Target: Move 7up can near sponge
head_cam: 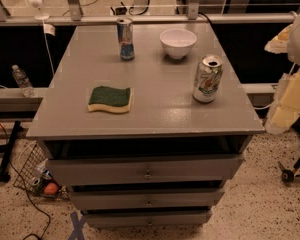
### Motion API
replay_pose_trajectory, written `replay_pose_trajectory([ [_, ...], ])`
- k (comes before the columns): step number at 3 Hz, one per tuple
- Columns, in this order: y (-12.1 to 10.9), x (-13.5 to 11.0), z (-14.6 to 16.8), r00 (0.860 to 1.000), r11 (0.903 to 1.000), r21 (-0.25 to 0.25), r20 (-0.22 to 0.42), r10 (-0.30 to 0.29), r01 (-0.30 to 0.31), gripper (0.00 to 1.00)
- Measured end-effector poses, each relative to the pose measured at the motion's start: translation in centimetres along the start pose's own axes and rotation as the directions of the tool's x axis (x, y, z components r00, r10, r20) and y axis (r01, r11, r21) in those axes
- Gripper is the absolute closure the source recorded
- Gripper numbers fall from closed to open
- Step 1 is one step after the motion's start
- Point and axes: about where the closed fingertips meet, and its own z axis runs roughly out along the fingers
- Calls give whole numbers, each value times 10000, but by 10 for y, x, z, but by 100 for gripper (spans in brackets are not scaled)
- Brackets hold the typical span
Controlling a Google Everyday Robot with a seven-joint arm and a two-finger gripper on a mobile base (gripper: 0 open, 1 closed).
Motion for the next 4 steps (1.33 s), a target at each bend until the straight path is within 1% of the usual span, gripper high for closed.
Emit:
replay_pose_trajectory([
  [1,0,0,0,10000,10000,2,1,0,0,0],
  [2,-23,16,3,9969,9980,355,611,501,-524,0],
  [3,-64,39,8,9758,9852,906,1774,1275,-1452,0],
  [4,-113,49,23,9233,9634,1106,3301,1964,-2444,0],
])
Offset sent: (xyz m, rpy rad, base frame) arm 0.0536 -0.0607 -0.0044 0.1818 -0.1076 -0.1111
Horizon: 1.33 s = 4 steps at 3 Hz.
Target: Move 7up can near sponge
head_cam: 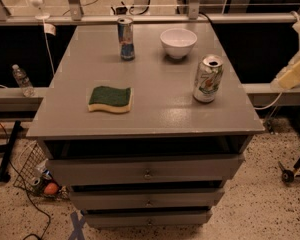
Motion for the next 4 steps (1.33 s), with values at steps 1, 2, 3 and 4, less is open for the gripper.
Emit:
replay_pose_trajectory([
  [1,-24,-3,34,9959,9979,-327,691,588,-567,0],
  [2,-29,-9,78,9912,9851,-1397,713,1112,-1004,0],
  [3,-23,-10,97,9885,9715,-2000,548,1408,-1273,0],
  [4,-14,-24,113,9871,9559,-2711,797,1389,-1127,0],
])
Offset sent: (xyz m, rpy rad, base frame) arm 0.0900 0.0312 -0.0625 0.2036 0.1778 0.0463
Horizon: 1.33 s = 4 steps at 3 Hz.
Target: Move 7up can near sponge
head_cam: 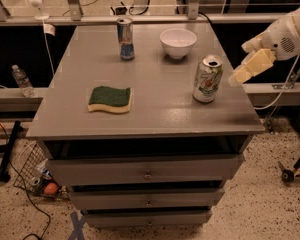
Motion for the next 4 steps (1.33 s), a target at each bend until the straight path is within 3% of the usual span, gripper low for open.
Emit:
replay_pose_trajectory([
  [1,6,-19,18,9993,9973,-649,147,-348,356,0],
  [3,28,-47,41,9917,9858,-1305,-590,-1139,1055,0],
  [4,35,-48,44,9882,9858,-1303,-961,-1190,1060,15],
])
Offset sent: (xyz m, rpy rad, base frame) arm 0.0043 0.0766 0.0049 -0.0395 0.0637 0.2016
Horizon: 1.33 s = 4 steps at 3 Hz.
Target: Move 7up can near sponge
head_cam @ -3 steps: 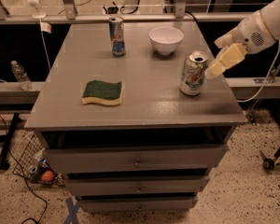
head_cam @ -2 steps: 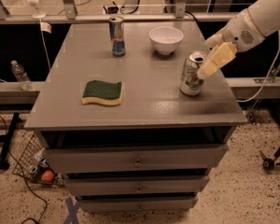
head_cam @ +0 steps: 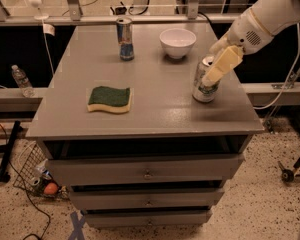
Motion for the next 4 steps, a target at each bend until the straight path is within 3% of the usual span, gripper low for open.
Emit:
replay_pose_trajectory([
  [3,4,-3,7,9999,9999,-119,-116,51,-53,85],
  [4,3,-4,10,9999,9999,-132,-101,47,-48,100],
])
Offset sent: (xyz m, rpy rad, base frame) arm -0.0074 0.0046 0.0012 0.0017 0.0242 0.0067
